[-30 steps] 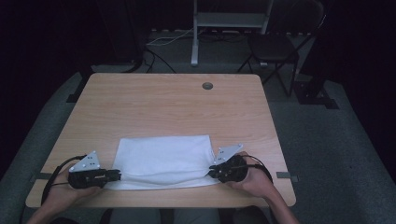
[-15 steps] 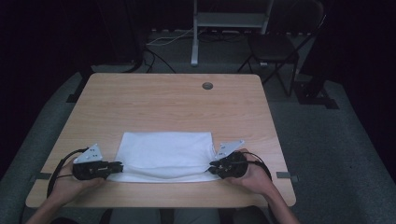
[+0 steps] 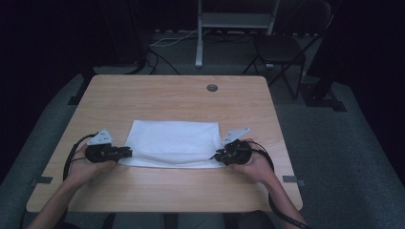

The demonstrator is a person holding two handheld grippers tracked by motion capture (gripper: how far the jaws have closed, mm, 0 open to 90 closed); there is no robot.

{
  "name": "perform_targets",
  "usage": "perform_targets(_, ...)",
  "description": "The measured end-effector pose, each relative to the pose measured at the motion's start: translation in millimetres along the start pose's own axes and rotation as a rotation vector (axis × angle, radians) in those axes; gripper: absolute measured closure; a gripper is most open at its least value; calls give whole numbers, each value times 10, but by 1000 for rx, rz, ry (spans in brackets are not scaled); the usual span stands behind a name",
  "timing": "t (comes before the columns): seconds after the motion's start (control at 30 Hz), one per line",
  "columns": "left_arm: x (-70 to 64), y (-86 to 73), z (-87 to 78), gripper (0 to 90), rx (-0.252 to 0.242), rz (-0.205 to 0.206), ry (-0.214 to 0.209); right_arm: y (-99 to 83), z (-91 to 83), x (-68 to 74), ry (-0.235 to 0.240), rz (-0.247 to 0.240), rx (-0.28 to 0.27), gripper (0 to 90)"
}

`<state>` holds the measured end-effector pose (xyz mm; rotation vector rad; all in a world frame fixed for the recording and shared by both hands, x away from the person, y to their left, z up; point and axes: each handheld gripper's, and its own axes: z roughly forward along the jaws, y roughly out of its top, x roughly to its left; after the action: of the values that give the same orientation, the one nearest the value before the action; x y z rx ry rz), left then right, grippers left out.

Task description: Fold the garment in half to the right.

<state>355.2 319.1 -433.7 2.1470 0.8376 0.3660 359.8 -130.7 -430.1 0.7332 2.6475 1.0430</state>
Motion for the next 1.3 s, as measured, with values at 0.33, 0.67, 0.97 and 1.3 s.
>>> perform_targets(0.33, 165, 163, 163, 762, -1, -41, 34, 99, 88, -229, -39, 44, -1, 656)
perform_targets(0.67, 145, 323, -35, 559, -98, -91, 15, 222, -157, -177, 10, 47, -136, 505)
perform_targets(0.97, 66, 377, 286, 557, 20, -40, 62, 300, 121, -232, -45, 75, -31, 497)
perform_targets(1.3, 26, 240, 241, 560, 33, -26, 79, 138, 127, -134, -58, 49, -7, 490)
